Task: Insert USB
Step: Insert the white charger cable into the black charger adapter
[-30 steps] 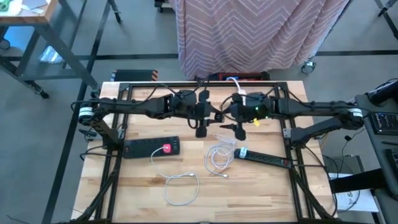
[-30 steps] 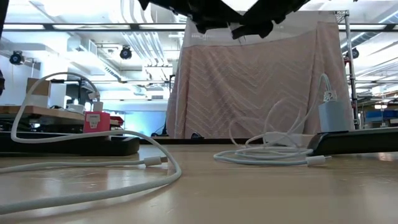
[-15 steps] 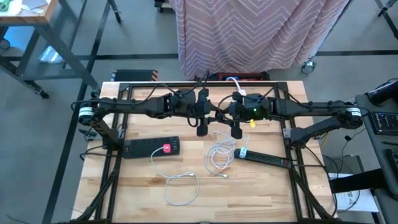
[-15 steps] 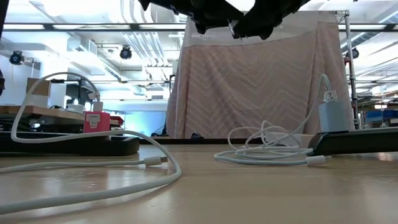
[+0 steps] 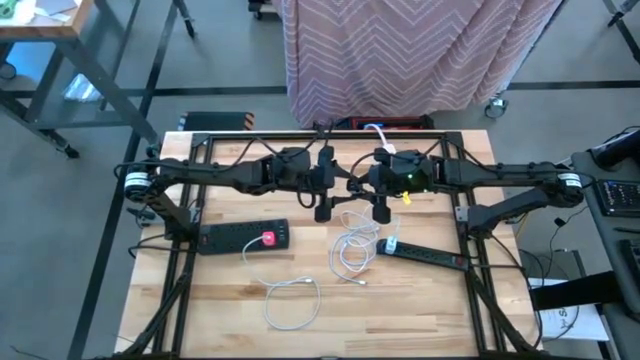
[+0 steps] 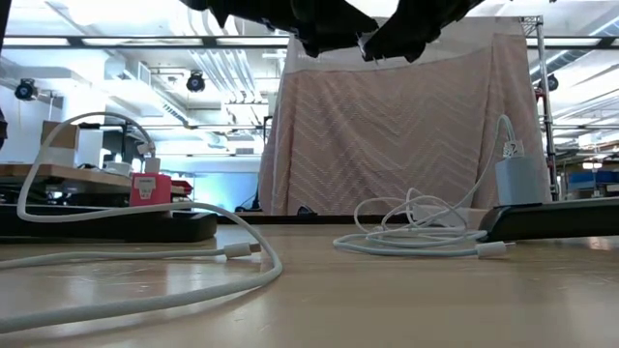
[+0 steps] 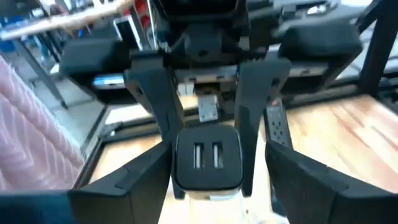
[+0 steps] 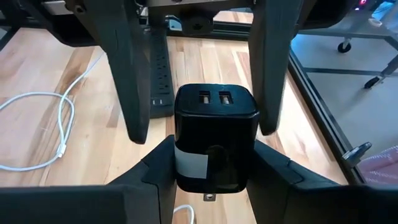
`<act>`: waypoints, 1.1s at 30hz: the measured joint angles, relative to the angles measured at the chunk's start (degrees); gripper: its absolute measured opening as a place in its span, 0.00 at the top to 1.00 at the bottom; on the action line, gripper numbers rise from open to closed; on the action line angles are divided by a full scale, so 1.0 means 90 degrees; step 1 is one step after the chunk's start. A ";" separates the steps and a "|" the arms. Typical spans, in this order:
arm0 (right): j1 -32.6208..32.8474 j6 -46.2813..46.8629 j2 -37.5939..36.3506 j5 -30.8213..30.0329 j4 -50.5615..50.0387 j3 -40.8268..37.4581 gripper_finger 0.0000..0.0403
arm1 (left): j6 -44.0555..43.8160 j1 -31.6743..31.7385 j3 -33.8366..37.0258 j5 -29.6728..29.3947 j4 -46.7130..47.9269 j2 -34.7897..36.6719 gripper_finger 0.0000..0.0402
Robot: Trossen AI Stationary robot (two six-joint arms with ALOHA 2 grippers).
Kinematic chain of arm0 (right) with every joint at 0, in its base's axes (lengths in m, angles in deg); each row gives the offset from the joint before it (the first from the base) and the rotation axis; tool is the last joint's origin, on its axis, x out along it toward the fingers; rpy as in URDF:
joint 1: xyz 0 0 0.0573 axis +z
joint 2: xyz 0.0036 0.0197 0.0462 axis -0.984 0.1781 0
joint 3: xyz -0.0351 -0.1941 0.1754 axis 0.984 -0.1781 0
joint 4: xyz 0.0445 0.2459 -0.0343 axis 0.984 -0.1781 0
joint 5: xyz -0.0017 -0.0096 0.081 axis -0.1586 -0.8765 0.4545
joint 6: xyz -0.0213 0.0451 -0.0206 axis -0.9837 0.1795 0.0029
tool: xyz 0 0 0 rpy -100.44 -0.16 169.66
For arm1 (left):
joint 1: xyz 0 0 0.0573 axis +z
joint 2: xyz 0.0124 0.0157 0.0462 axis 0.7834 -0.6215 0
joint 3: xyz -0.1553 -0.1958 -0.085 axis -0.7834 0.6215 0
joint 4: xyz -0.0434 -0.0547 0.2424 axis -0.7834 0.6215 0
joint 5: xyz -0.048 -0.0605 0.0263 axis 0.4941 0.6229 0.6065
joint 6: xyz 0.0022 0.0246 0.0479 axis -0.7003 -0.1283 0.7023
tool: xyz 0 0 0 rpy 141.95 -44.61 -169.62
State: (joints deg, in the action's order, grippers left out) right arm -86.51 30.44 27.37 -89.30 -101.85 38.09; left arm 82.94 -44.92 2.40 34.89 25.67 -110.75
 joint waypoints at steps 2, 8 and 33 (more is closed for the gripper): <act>0.0000 -0.0009 0.0002 0.0008 0.0006 0.0000 0.68 | -0.0019 0.0000 0.0178 0.0013 -0.0434 0.0011 0.42; -0.0002 -0.0073 0.0005 0.0462 0.0286 0.0000 0.68 | -0.0012 0.0000 0.0605 0.0115 -0.1267 0.0023 0.58; 0.0043 -0.0458 0.0208 0.0867 0.1491 -0.0002 0.68 | -0.0182 0.0002 0.1780 0.0670 -0.4307 0.0028 0.67</act>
State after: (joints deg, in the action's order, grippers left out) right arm -86.12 26.32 29.25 -81.49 -88.44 38.07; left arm 81.31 -44.90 18.42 40.92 -13.10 -110.50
